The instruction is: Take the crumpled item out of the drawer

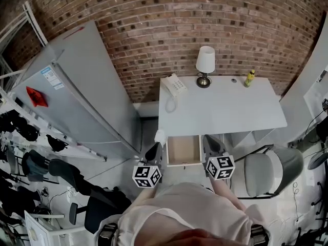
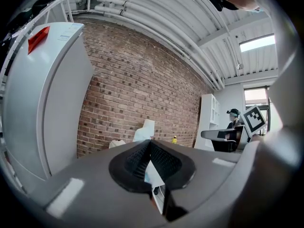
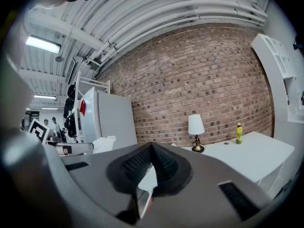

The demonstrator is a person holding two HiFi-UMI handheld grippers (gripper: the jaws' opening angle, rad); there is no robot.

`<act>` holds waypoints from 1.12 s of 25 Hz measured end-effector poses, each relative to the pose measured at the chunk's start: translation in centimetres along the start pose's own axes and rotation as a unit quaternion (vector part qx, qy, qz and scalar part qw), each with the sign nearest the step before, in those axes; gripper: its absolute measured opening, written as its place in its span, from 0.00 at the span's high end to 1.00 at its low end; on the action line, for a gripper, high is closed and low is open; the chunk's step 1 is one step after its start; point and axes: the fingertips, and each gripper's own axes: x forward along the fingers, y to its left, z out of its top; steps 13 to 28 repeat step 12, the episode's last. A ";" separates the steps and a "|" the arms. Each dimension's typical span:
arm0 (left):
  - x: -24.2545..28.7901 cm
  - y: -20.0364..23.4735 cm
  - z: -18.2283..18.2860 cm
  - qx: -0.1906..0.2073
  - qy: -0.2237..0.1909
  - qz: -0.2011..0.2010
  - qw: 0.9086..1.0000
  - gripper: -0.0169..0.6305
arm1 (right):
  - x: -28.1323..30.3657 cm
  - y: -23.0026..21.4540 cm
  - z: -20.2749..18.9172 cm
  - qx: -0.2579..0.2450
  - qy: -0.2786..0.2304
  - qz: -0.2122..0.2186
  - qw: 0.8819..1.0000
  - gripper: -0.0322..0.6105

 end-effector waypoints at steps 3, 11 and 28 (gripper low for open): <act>0.5 0.0 0.4 -0.002 -0.003 -0.002 1.000 0.96 | 0.3 -0.2 0.4 -0.001 -0.002 -0.002 1.000 0.94; 1.5 0.9 0.6 -0.002 -0.005 -0.005 1.000 0.96 | 1.7 0.0 0.7 -0.003 -0.008 -0.001 1.000 0.94; 1.6 1.0 0.5 -0.002 -0.004 -0.005 1.000 0.96 | 1.9 0.1 0.7 -0.004 -0.008 -0.001 1.000 0.94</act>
